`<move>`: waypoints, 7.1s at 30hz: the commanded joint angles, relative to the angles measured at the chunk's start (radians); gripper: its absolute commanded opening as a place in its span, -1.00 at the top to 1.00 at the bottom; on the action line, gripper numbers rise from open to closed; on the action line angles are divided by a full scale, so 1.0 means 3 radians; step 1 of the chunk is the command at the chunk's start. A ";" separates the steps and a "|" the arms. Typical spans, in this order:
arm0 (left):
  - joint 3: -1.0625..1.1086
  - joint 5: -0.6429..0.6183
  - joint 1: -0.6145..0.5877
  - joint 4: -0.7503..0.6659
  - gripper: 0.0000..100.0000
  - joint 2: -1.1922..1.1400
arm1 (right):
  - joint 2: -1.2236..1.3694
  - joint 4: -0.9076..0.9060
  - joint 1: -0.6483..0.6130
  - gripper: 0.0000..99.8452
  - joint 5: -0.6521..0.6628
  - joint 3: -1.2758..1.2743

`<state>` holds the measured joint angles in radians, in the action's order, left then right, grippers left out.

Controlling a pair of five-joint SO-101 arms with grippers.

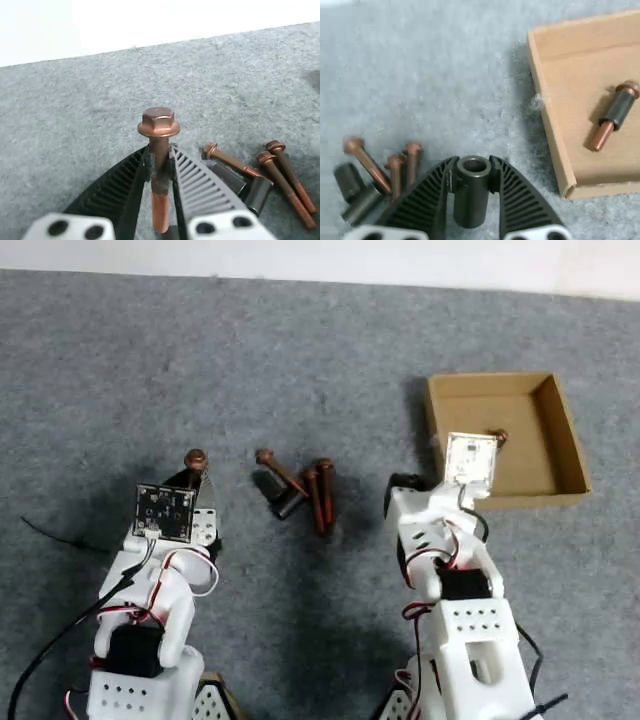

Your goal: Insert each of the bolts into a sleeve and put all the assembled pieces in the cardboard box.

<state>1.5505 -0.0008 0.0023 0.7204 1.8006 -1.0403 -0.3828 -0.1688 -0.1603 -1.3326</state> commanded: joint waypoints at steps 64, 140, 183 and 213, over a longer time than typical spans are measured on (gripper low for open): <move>0.0263 -0.0046 0.1864 -0.1647 0.99 0.0074 | -0.2621 -0.0038 -0.1481 0.99 0.1473 -0.1501; 0.0483 -0.0634 0.1660 -0.1990 0.99 0.0064 | -0.2621 -0.0028 -0.1496 0.99 0.1473 -0.1491; 0.0483 -0.0634 0.1839 -0.1079 0.99 0.0074 | -0.2626 -0.0038 -0.1419 0.99 0.1458 -0.1486; 0.0453 -0.0634 0.1808 -0.0951 0.47 0.0090 | -0.2626 -0.0028 -0.1414 0.99 0.1463 -0.1506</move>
<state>1.6778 -0.1880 0.5332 0.4289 1.8220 -1.8044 -0.3966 -0.5999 0.2770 -1.6732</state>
